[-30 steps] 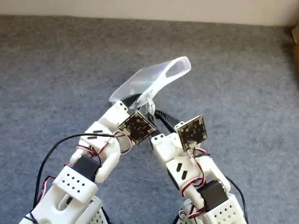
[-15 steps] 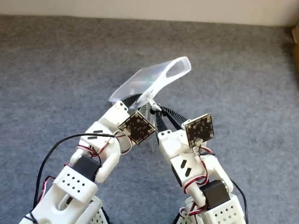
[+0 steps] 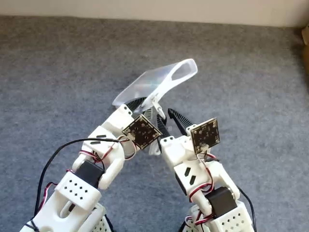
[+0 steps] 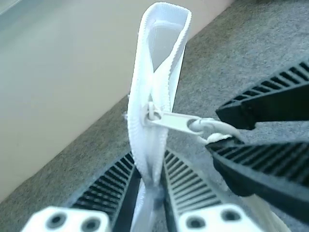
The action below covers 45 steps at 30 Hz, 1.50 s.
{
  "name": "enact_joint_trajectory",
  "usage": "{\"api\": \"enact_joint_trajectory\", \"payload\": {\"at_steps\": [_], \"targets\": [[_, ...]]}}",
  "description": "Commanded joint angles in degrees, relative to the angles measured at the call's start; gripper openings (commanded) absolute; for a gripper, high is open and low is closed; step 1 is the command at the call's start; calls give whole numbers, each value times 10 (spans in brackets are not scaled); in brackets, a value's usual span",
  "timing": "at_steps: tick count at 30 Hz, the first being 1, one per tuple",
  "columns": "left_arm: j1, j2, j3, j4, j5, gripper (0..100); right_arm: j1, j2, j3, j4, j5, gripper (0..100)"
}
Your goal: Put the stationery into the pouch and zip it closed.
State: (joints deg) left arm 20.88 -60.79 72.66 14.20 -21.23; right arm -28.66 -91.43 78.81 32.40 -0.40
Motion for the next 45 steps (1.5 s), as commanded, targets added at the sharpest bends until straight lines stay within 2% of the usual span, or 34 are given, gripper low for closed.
{"api": "enact_joint_trajectory", "payload": {"at_steps": [1,8,11,19,23,27,37,45], "targets": [[-16,-1,-1,-11,-6,6,-7,-5,-54,-15,-4,111],[-16,-1,-1,-11,-6,6,-7,-4,-67,-32,-4,110],[-16,-1,-1,-11,-6,6,-7,-3,-64,-45,-2,80],[-16,-1,-1,-11,-6,6,-7,-3,-63,-44,32,58],[-16,-1,-1,-11,-6,6,-7,-3,-63,-15,33,66],[-16,-1,-1,-11,-6,6,-27,-3,-63,13,33,119],[-16,-1,-1,-11,-6,6,-34,-3,-64,8,33,118],[-16,-1,-1,-11,-6,6,-33,-3,-54,-18,33,55]]}}
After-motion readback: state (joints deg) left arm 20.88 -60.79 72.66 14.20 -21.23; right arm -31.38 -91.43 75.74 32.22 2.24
